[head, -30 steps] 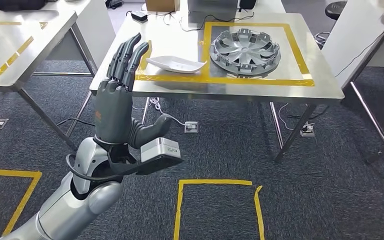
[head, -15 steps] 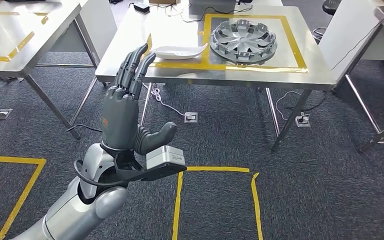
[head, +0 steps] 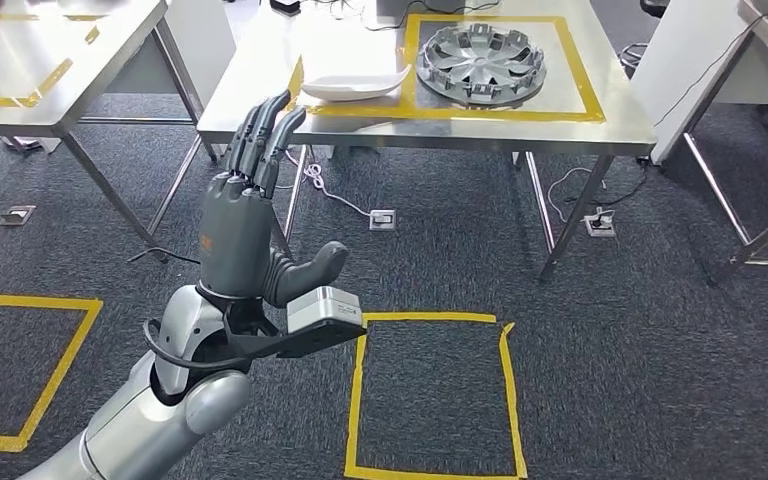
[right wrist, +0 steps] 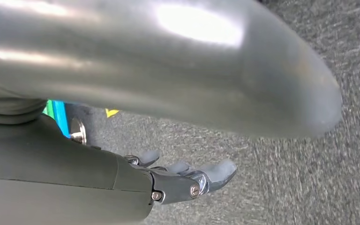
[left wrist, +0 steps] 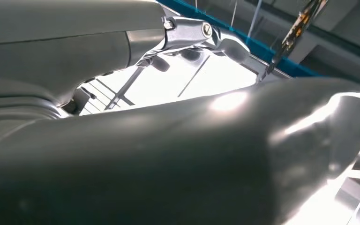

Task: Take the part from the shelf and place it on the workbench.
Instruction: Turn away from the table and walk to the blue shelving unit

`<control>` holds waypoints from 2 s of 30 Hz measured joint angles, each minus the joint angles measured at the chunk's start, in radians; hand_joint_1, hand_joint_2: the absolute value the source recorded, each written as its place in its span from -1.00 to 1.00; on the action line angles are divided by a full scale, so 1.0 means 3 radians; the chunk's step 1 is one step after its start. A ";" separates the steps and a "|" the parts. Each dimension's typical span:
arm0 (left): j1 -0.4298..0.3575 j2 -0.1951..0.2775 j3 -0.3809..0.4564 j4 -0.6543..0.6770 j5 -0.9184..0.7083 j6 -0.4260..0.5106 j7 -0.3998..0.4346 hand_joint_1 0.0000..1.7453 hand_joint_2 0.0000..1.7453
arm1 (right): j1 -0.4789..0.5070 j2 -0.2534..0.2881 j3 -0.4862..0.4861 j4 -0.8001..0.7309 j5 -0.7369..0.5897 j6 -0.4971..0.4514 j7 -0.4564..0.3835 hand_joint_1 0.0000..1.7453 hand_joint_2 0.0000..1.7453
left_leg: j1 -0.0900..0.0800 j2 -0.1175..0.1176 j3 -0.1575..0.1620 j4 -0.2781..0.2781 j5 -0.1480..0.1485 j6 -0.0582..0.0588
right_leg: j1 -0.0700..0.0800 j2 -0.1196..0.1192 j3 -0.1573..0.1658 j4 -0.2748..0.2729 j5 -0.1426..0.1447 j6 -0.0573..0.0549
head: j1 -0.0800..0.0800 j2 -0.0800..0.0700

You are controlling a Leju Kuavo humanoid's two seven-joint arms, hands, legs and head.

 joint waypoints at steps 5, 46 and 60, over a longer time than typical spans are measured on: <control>-0.0014 -0.0009 -0.0009 0.0010 0.0025 0.0002 -0.0005 -1.00 -1.00 | 0.0002 0.0001 0.0000 -0.0001 -0.0001 -0.0006 0.0024 -1.00 -1.00 | 0.0024 0.0027 -0.0148 -0.0051 0.0194 0.0120 | 0.0004 0.0019 -0.0172 0.0450 -0.0450 0.0058 | 0.0017 0.0000; 0.0391 0.0333 0.1204 0.1844 0.1684 0.0414 -0.0381 -1.00 1.00 | 0.0016 -0.0051 0.0001 -0.0001 -0.0011 -0.0036 0.0263 -1.00 1.00 | 0.0021 0.0089 -0.0511 0.0074 0.0426 -0.0017 | 0.0037 0.0052 0.0456 0.0046 -0.0523 -0.0040 | 0.0041 0.0000; 0.1473 0.0262 0.2454 0.3429 0.2155 0.0134 0.0867 -1.00 1.00 | 0.0061 -0.0038 0.0038 -0.0006 -0.0147 -0.0064 0.0344 -1.00 1.00 | 0.0027 0.0082 -0.0517 -0.0032 0.0542 -0.0055 | 0.0047 0.0033 0.0393 0.0028 -0.0464 -0.0115 | 0.0015 0.0000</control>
